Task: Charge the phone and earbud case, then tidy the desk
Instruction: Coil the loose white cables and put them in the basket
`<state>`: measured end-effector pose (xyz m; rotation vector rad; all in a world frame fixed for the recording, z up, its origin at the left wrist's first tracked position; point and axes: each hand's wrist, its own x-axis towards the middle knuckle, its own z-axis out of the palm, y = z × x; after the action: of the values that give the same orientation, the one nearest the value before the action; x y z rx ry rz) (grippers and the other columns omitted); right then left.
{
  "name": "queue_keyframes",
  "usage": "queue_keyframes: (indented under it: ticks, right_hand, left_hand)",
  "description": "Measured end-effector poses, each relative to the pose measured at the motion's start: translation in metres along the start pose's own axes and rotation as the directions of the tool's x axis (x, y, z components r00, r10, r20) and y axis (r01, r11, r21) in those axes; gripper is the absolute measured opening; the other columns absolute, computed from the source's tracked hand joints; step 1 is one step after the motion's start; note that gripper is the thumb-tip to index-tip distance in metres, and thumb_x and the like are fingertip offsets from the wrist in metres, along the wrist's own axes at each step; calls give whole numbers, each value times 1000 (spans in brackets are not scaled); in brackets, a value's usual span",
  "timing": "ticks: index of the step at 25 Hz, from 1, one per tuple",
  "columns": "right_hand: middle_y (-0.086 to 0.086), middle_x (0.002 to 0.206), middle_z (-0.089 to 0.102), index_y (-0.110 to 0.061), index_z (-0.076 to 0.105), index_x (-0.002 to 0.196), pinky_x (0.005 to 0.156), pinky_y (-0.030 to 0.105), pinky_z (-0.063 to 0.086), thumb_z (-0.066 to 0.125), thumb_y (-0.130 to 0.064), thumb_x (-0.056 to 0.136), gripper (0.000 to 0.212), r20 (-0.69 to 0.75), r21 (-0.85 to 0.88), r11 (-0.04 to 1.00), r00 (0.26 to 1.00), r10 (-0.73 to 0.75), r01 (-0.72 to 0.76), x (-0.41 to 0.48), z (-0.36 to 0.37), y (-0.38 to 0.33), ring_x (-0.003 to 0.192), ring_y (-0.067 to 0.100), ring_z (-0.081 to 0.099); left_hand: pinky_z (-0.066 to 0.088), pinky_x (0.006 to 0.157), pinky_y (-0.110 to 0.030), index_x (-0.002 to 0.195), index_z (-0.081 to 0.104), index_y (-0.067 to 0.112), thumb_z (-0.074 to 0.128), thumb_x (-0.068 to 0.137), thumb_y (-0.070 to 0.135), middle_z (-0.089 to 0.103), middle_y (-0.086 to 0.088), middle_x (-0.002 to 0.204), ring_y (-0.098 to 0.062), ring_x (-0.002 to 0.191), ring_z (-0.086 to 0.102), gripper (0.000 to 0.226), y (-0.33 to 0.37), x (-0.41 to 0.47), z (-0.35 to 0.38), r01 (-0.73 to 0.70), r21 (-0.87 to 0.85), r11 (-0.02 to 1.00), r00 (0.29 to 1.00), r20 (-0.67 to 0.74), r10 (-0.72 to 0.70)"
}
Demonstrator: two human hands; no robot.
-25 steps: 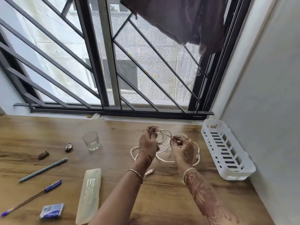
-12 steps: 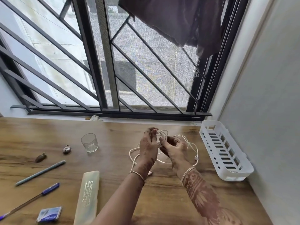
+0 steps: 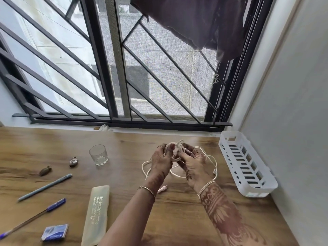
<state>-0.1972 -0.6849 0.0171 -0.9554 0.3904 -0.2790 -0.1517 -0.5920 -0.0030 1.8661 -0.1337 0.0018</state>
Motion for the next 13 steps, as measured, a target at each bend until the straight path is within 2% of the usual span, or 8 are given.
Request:
queue_keyframes:
  ticks: [2,4,7,10,13]
  right_hand:
    - [16,102,66,-3,57,116,70,29,57,60,14,79,41,72,50,997,996,50,-53,1,-2,-2,79,20,65]
    - [16,102,65,-5,55,118,71,27,57,53,21,78,48,175,90,989,979,101,-118,1,-3,-2,83,21,66]
    - [15,105,67,-2,57,122,75,23,57,57,27,72,58,229,-68,998,973,33,-17,5,-4,4,89,21,66]
    - [13,107,71,-3,65,116,82,28,54,72,7,74,44,247,-207,970,966,-76,129,9,-8,6,95,20,67]
    - [3,90,74,-7,70,104,80,28,56,69,-12,84,20,181,-214,970,981,-73,112,8,-7,2,83,15,67]
  left_hand:
    - [55,74,-44,92,64,22,55,91,47,69,-5,78,-34,79,67,26,-1,0,-1,10,-22,1000,1000,-9,-10]
    - [50,75,-37,96,66,15,54,93,41,72,-9,86,-31,84,67,28,2,-1,-2,-2,-24,1000,999,-51,1]
    - [47,77,-36,96,66,9,54,94,35,72,-12,90,-30,88,66,29,6,-3,-1,-48,1,999,994,-102,48]
    - [48,79,-37,98,64,9,51,95,37,71,-14,93,-31,90,65,31,12,-4,-1,-44,30,999,994,-102,46]
    - [49,81,-43,99,60,11,46,97,40,70,-15,95,-33,90,64,33,13,-4,0,-34,35,999,996,-83,37]
